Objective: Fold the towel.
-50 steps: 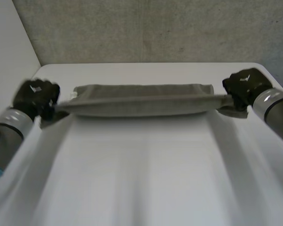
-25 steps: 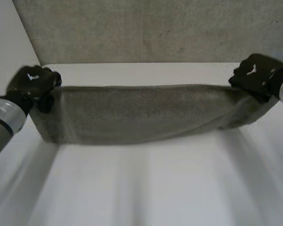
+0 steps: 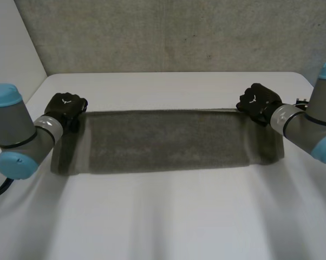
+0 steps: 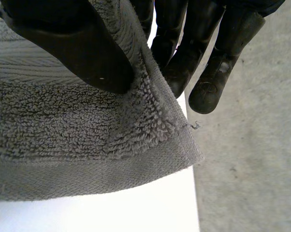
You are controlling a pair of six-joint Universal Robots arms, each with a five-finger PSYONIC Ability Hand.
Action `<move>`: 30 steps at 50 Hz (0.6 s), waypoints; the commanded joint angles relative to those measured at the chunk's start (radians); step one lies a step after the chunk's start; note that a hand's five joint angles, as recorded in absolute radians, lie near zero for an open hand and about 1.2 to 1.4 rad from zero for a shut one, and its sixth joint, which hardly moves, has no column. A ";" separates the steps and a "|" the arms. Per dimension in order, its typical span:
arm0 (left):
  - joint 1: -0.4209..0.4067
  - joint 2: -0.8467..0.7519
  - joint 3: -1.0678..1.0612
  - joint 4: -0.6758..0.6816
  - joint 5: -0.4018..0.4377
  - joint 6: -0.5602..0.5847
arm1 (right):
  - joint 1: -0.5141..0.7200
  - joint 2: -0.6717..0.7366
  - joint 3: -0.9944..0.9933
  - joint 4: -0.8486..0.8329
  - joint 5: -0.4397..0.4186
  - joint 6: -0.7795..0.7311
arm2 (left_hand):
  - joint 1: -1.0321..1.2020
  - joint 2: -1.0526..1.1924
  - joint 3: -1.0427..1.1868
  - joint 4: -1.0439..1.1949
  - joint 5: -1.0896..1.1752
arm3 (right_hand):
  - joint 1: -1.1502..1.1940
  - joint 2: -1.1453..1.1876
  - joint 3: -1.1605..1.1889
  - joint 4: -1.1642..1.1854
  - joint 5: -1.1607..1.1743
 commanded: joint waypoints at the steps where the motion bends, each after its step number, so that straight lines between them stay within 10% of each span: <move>1: 0.000 -0.081 0.085 0.000 -0.018 -0.001 | 0.002 0.126 -0.132 0.004 0.001 0.091 | -0.030 -0.100 -0.143 -0.117 -0.250 | 0.065 0.068 0.058 0.060 0.041; 6: -0.006 -0.110 0.116 -0.003 -0.018 -0.001 | 0.011 0.178 -0.186 0.003 0.001 0.100 | -0.030 -0.100 -0.143 -0.117 -0.250 | -0.036 -0.033 -0.044 -0.042 -0.061; 8: -0.020 -0.111 0.120 -0.022 -0.019 0.000 | 0.020 0.194 -0.208 0.001 0.000 0.106 | -0.854 -0.925 -0.967 -0.941 -1.074 | -0.890 -0.887 -0.897 -0.895 -0.914; 10: -0.028 -0.108 0.122 -0.034 -0.022 -0.001 | 0.022 0.194 -0.217 -0.006 0.003 0.117 | -1.252 -1.322 -1.364 -1.338 -1.471 | -1.156 -1.153 -1.164 -1.162 -1.181; 30: -0.058 0.260 -0.171 -0.085 -0.096 -0.030 | 0.016 -0.303 0.121 0.012 0.136 0.456 | -1.221 -1.292 -1.334 -1.308 -1.441 | -1.156 -1.153 -1.164 -1.162 -1.181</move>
